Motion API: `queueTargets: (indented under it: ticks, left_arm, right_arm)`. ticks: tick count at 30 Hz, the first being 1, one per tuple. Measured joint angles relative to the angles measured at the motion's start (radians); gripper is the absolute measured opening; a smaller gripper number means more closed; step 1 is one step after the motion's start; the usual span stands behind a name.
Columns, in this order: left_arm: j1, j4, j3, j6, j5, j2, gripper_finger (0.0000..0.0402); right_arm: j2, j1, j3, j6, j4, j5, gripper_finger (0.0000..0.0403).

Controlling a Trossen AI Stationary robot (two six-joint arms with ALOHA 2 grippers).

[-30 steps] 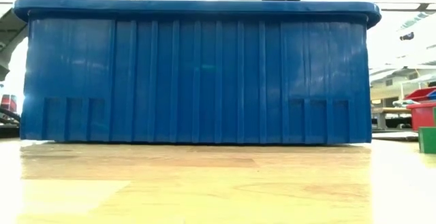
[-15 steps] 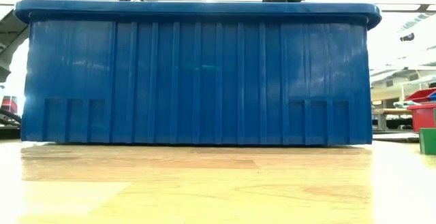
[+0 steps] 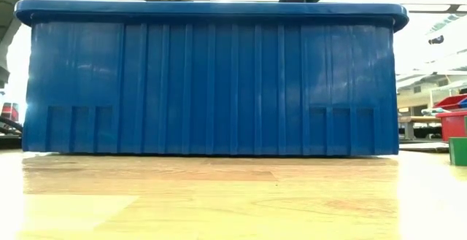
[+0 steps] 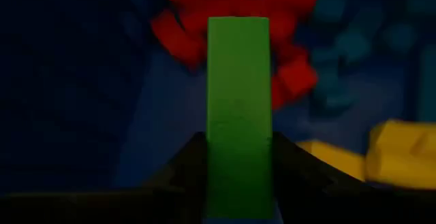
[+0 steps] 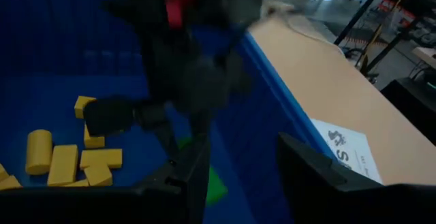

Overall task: Sort blocks
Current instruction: Remove the green block from the blue bin

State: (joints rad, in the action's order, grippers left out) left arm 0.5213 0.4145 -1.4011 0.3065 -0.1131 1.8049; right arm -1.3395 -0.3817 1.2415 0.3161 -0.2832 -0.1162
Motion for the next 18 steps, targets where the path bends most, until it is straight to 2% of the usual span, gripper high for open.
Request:
queueTargets:
  ticks: [10,14,18]
  left_arm:
    - [0.007,-0.071,-0.004,0.002,0.013,-0.218,0.0135]
    - [0.006,-0.118,-0.004,0.004,0.048,-0.262,0.0135]
    - [0.007,-0.184,-0.004,0.025,0.127,-0.284,0.0135]
  right_arm:
    - [0.012,0.000,0.000,-0.058,0.041,0.001,0.0164]
    - [0.025,0.000,0.000,-0.152,0.082,0.011,0.0191]
    - [0.029,0.001,0.000,-0.249,0.130,0.022,0.0233]
